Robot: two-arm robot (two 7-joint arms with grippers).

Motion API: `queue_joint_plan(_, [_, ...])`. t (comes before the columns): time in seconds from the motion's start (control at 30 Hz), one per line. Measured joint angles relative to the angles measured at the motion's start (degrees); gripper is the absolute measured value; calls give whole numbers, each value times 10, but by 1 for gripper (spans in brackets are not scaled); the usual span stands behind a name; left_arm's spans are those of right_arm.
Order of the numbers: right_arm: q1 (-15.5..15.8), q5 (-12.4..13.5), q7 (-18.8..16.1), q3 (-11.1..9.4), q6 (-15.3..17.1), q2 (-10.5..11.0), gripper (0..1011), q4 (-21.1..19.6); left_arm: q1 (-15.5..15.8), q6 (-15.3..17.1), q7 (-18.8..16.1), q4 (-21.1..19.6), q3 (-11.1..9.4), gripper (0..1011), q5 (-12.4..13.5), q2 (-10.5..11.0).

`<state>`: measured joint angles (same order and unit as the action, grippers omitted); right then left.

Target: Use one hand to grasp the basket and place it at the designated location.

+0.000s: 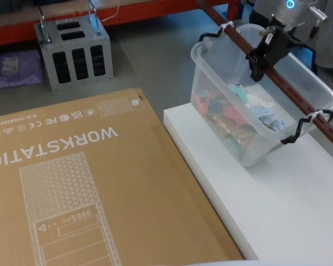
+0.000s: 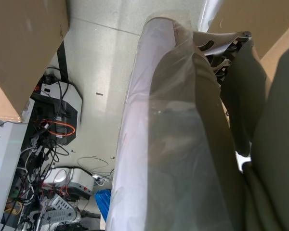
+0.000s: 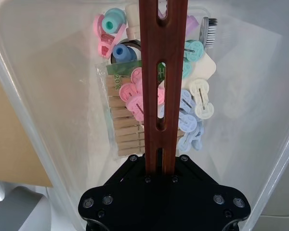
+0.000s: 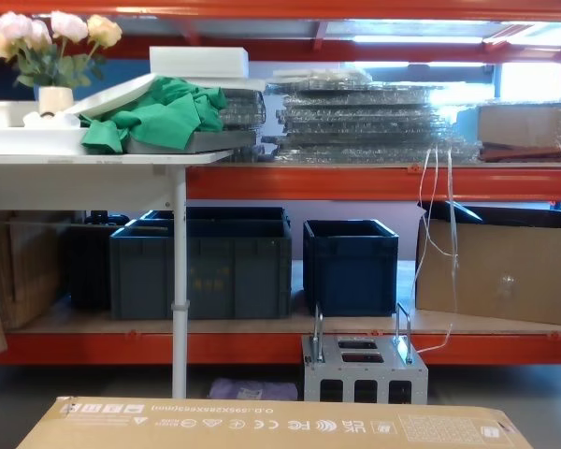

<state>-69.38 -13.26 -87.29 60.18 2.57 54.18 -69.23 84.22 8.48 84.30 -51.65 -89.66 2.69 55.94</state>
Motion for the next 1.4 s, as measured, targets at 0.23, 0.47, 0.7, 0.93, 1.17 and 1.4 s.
queue_joint_plan(0.23, [-12, -2, -6, 5, -23, -10, 0, 7, 0, 0, 0, 0, 0, 0, 0, 0])
queue_joint_plan(0.47, [-40, 2, -23, 16, -77, -44, 1, 37, 0, 0, 0, 0, 0, 0, 0, 0])
queue_joint_plan(0.7, [-51, 7, -25, 25, -97, -59, 0, 50, 0, 0, 0, 0, 0, 0, 0, 0])
queue_joint_plan(0.93, [-57, 13, -23, 33, -107, -66, 1, 54, 0, 0, 0, 0, 0, 0, 0, 0])
queue_joint_plan(1.17, [-60, 23, -21, 41, -126, -77, 1, 54, 0, 0, 0, 0, 0, 0, 0, 0])
queue_joint_plan(1.4, [-60, 34, -24, 53, -149, -88, 0, 36, 0, 0, 0, 0, 0, 0, 0, 0])
